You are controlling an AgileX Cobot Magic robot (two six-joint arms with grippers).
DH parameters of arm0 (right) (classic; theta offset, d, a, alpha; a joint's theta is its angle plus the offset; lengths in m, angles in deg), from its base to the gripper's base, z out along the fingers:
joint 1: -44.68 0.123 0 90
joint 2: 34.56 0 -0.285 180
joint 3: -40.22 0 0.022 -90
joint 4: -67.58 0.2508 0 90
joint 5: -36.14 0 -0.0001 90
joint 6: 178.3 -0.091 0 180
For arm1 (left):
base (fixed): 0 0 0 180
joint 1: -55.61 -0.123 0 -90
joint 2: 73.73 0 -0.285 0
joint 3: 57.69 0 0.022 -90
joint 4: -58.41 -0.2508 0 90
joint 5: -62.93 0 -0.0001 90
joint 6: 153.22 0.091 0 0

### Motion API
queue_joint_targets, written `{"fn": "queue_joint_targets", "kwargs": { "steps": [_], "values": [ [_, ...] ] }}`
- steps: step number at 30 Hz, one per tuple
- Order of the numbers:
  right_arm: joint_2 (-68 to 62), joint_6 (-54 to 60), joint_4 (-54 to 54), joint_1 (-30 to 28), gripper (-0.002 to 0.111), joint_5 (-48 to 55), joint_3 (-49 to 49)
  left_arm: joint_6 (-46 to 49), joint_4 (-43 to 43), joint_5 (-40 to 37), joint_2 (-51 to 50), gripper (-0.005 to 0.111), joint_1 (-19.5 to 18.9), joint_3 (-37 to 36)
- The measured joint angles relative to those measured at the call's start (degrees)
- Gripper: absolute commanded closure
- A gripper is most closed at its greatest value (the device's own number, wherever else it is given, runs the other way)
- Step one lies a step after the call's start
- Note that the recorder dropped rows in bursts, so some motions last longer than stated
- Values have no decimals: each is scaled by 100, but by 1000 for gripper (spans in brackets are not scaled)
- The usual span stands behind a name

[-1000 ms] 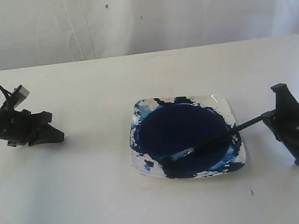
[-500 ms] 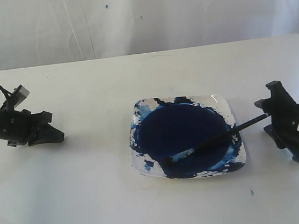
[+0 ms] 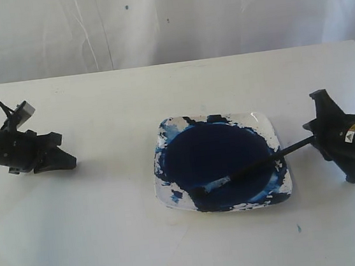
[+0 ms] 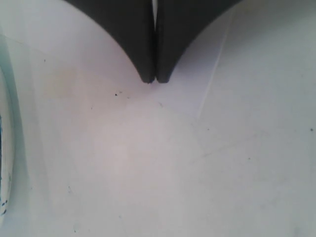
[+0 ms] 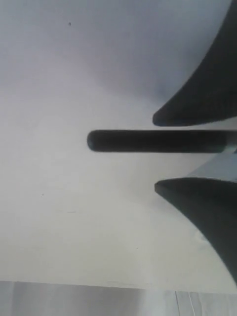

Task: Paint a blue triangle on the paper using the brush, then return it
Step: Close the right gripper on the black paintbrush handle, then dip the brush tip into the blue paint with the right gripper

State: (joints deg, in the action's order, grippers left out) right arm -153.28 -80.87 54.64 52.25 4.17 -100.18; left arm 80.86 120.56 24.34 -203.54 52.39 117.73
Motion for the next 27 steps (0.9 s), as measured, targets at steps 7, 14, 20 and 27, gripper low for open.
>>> {"fn": "queue_joint_targets", "kwargs": {
  "steps": [7, 14, 20, 27],
  "values": [
    [-192, -213, -104, 0, 98, -330, -48, 0, 0, 0, 0, 107, 0, 0],
    [-207, -236, -126, 0, 107, -428, -59, 0, 0, 0, 0, 107, 0, 0],
    [-207, -236, -126, 0, 108, -482, -59, 0, 0, 0, 0, 107, 0, 0],
    [-360, -49, -113, 0, 108, -1419, -35, 0, 0, 0, 0, 107, 0, 0]
  ]
}}
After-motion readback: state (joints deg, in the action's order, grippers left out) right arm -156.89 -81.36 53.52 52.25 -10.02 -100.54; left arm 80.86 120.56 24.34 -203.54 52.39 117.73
